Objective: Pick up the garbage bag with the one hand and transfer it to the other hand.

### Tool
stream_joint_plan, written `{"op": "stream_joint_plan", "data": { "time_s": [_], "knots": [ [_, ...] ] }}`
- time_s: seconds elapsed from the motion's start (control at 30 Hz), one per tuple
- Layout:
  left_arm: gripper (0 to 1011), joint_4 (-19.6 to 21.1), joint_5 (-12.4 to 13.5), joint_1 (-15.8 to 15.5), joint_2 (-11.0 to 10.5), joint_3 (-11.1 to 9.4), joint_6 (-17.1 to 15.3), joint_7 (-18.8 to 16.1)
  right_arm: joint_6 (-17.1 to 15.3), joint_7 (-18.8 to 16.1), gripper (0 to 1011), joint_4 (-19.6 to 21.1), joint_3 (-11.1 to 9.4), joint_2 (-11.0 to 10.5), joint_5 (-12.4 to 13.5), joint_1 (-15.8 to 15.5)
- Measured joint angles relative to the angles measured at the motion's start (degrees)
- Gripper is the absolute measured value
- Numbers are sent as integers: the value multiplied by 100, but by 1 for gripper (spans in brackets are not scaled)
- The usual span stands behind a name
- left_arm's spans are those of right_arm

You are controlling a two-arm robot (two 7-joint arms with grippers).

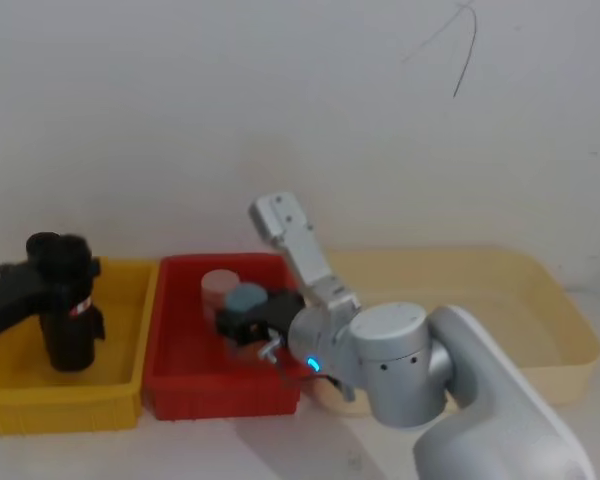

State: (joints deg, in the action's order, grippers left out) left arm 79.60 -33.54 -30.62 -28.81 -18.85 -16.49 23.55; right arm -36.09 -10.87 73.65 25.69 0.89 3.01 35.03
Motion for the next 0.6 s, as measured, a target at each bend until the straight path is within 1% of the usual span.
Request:
{"op": "stream_joint_plan", "data": {
  "time_s": [0.03,0.07,0.17,0.37,0.47,0.57,0.6],
  "knots": [
    [376,0,0,0,0,0,0,0,4,-5,675,70,-23,-14,10,-16],
    [376,69,35,-79,-2,-40,-24,-2,8,-9,675,141,-47,-26,22,-32],
    [376,173,106,-237,0,-122,-67,10,26,-33,675,514,-176,-93,72,-109],
    [376,250,226,-611,48,-323,-91,140,67,1,676,939,-347,-156,89,-179],
    [375,201,285,-828,103,-441,-66,265,96,85,676,1125,-437,-181,69,-211],
    [376,1,340,-1140,217,-597,29,463,131,215,675,1280,-536,-208,3,-235],
    [376,-64,350,-1217,249,-637,53,505,131,215,675,1280,-536,-208,3,-235]
  ]
}}
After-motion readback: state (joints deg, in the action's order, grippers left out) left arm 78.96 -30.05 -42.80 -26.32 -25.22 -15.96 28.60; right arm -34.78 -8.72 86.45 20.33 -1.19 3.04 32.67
